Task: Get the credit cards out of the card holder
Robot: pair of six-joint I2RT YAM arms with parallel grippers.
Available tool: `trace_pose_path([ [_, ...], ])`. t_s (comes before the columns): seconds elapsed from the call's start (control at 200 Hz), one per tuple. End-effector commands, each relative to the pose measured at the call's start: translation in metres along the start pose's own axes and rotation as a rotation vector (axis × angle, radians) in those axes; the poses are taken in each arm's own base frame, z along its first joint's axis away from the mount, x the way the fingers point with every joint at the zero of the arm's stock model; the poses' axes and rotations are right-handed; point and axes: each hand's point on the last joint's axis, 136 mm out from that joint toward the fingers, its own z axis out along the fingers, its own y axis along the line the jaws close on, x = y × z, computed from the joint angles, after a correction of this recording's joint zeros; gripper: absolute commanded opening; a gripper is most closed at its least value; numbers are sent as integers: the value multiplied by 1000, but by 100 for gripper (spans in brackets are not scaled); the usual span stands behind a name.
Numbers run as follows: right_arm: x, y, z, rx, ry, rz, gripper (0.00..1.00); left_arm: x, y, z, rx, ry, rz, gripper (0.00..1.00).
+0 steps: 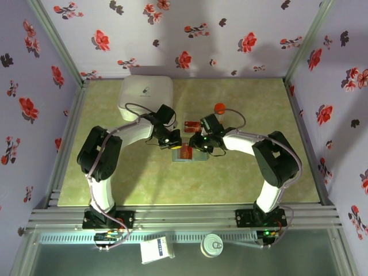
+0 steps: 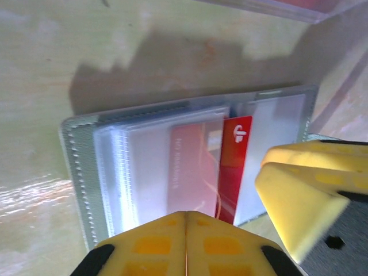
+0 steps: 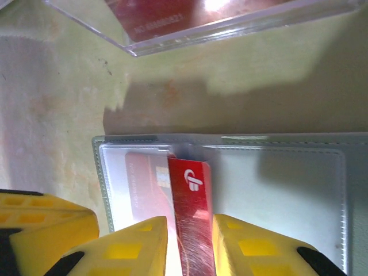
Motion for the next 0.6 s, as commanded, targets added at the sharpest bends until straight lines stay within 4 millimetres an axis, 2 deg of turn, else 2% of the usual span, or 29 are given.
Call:
trace_pose_path([
  [0.0, -3, 7, -4, -80, -9, 36, 27, 4, -6, 2, -1, 26, 29, 4],
  [0.21, 0, 4, -1, -93, -1, 42, 27, 8, 0, 11, -21, 44, 29, 0],
  [0.595, 4, -4, 6, -80, 19, 56, 25, 16, 21, 21, -86, 69, 13, 0],
])
